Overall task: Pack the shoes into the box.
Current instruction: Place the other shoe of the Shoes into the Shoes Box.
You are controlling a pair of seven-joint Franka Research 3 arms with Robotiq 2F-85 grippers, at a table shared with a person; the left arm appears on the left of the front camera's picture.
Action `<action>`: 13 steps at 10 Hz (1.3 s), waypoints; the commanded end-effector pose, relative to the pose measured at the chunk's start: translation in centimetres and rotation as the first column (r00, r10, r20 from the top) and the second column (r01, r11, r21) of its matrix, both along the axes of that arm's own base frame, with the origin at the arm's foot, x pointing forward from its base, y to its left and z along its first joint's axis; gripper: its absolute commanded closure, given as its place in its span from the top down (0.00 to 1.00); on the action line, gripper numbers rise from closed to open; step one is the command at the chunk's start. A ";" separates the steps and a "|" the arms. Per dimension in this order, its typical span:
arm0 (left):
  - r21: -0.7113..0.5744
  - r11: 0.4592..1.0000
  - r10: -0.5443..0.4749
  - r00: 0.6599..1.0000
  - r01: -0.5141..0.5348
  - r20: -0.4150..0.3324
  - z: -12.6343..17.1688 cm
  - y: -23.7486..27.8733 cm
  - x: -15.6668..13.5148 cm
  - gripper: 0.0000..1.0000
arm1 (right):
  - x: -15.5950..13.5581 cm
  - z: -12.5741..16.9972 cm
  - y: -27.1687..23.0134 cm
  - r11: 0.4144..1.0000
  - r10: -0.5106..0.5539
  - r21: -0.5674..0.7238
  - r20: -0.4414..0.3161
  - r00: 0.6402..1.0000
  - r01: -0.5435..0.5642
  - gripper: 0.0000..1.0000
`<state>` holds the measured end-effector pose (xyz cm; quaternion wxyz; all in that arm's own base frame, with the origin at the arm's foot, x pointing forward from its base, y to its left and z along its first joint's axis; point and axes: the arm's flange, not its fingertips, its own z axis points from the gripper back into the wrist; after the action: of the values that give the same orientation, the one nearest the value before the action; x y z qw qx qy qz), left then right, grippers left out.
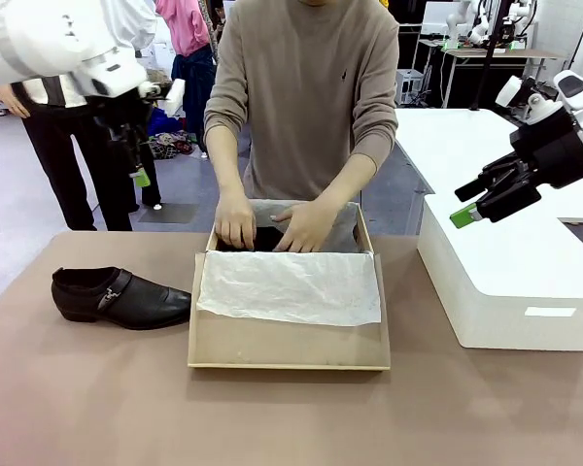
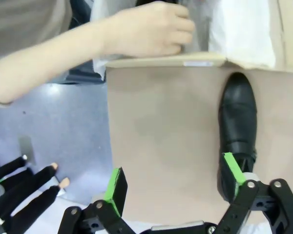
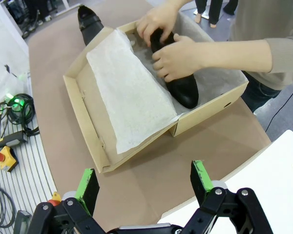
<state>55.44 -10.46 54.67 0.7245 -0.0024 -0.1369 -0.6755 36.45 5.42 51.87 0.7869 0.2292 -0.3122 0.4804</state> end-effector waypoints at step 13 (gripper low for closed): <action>-0.003 0.995 -0.101 0.995 0.102 0.022 -1.4 2.4 -0.9 1.00 | 0.3 -0.2 0.0 0.999 0.020 0.033 0.025 1.000 -0.021 1.00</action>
<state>54.54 -8.25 53.03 0.6846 -0.0039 -0.1491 -0.7135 36.45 5.42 51.88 0.7869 0.2292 -0.3122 0.4805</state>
